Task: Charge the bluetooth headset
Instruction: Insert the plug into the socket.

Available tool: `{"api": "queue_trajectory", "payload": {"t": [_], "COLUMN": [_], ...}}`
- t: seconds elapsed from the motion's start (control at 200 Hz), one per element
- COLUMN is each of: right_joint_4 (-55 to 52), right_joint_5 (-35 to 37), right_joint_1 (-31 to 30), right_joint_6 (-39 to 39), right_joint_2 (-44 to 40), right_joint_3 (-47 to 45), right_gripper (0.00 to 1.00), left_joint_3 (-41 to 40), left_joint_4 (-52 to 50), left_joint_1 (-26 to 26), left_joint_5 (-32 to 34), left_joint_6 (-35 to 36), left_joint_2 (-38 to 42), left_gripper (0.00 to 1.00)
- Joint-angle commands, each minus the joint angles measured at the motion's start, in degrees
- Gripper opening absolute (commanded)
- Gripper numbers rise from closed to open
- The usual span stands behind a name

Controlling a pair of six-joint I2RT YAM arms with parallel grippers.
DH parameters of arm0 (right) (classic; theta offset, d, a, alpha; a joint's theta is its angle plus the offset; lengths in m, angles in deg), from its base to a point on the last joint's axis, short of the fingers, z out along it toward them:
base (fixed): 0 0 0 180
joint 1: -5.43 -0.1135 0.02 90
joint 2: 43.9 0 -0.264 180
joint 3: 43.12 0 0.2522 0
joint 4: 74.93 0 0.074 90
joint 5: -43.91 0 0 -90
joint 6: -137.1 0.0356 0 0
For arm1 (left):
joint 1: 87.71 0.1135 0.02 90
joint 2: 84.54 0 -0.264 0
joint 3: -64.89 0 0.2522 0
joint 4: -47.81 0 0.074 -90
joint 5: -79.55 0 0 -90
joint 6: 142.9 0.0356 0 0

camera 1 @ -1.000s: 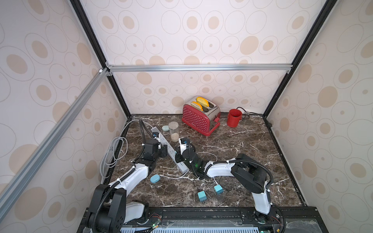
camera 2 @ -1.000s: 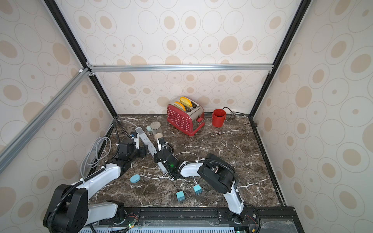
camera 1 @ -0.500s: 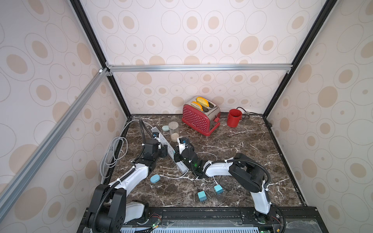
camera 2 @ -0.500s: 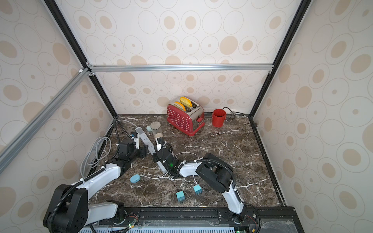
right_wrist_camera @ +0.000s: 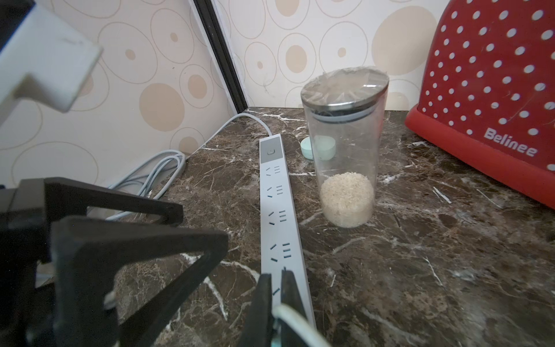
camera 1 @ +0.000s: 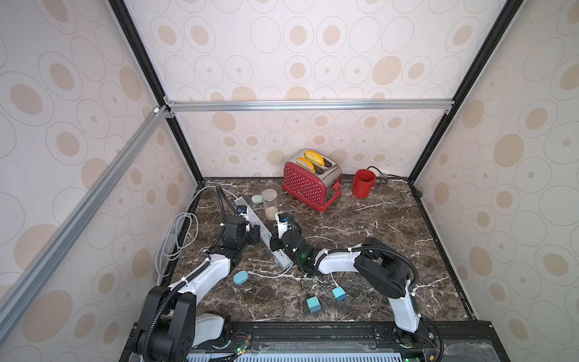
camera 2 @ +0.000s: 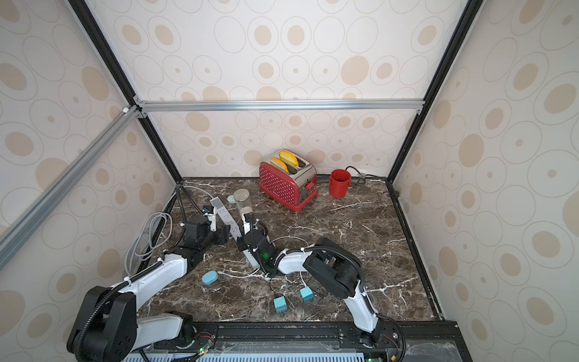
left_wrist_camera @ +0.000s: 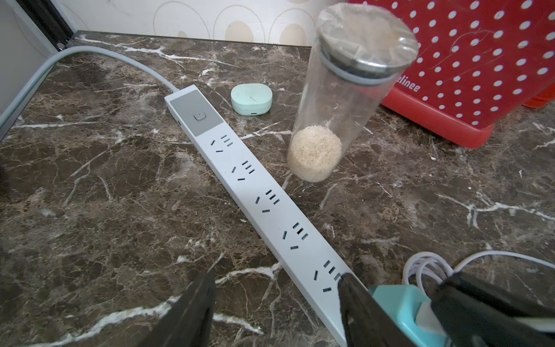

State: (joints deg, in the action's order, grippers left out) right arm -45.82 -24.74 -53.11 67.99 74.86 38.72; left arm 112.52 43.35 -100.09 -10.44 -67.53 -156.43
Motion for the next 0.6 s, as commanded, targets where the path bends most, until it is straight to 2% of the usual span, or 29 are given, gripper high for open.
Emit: {"api": "queue_trajectory", "payload": {"t": [0.0, 0.596], "right_joint_4": [-0.15, 3.79], "right_joint_5": [1.67, 1.41], "right_joint_1": [-0.26, -0.82], "right_joint_6": [1.40, 2.81], "right_joint_2": [1.09, 3.13], "right_joint_3": [-0.13, -0.40], "right_gripper": [0.00, 0.00], "left_joint_3": [1.89, 1.89], "left_joint_4": [0.18, 0.13], "left_joint_1": [-0.08, -0.02], "left_joint_5": [-0.36, -0.46], "left_joint_6": [-1.04, -0.79], "left_joint_2": [-0.17, -0.28], "left_gripper": [0.66, 0.66]}}
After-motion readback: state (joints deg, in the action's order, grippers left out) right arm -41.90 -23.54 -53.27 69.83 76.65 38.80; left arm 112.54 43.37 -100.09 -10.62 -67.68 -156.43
